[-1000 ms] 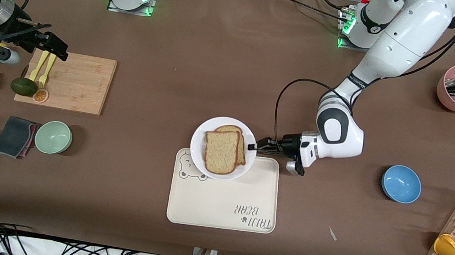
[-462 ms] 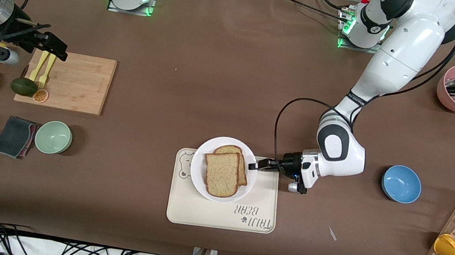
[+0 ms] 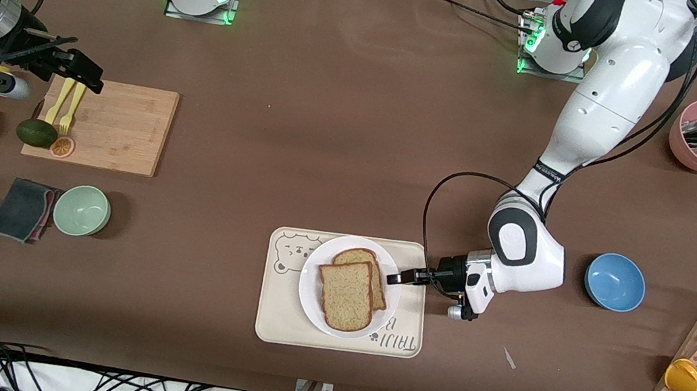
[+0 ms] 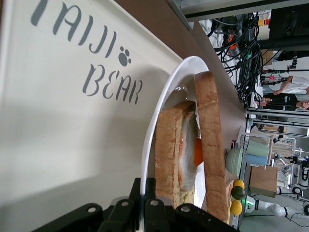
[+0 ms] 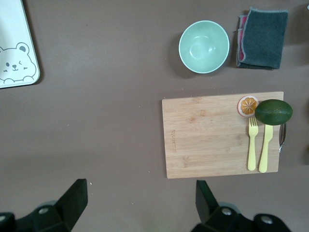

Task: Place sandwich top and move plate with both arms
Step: 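Slide the plate with the left gripper onto the cream bear tray, then open the left gripper to release the plate rim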

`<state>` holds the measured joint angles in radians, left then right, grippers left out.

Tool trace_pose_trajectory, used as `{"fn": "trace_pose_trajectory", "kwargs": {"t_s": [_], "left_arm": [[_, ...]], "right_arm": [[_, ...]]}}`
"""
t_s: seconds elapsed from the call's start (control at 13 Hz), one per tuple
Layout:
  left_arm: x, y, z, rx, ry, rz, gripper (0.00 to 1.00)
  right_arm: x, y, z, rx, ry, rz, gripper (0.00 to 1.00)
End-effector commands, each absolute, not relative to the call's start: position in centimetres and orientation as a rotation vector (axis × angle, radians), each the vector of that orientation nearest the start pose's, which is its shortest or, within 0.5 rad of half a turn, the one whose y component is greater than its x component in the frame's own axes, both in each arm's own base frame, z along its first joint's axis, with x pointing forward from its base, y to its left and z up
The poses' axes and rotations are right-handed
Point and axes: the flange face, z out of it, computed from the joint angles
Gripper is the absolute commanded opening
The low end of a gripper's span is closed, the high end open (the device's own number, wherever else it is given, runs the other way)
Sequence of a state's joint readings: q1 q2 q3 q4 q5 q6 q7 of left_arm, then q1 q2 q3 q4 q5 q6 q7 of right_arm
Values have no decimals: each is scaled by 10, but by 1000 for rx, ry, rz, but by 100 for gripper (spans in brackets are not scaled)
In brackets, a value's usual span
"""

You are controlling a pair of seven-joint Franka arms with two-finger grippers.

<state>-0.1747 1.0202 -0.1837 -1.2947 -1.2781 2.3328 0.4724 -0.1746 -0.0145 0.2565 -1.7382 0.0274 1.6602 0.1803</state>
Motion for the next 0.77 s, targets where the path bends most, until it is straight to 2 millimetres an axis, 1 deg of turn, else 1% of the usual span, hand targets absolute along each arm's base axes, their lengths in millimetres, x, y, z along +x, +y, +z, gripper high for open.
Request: {"fn": "trace_pose_trajectory", "kwargs": {"t_s": [0.0, 0.08, 0.15, 0.31, 0.46, 0.62, 0.69], "left_arm": [[719, -257, 140, 2086, 233, 65, 0], [716, -264, 135, 2090, 225, 56, 0], [716, -263, 133, 2102, 222, 59, 0], [714, -268, 132, 2110, 213, 57, 0], [713, -267, 132, 2112, 214, 56, 0], [714, -265, 132, 2112, 214, 60, 16], [716, -262, 132, 2114, 215, 63, 27]], "right_arm": [[549, 45, 565, -3128, 143, 106, 99], [549, 45, 565, -3130, 143, 106, 99], [549, 45, 565, -3130, 143, 106, 99], [549, 45, 565, -3130, 143, 106, 99], [550, 45, 564, -3129, 143, 108, 99], [550, 45, 564, -3129, 140, 111, 99], [549, 45, 564, -3130, 140, 113, 99]]}}
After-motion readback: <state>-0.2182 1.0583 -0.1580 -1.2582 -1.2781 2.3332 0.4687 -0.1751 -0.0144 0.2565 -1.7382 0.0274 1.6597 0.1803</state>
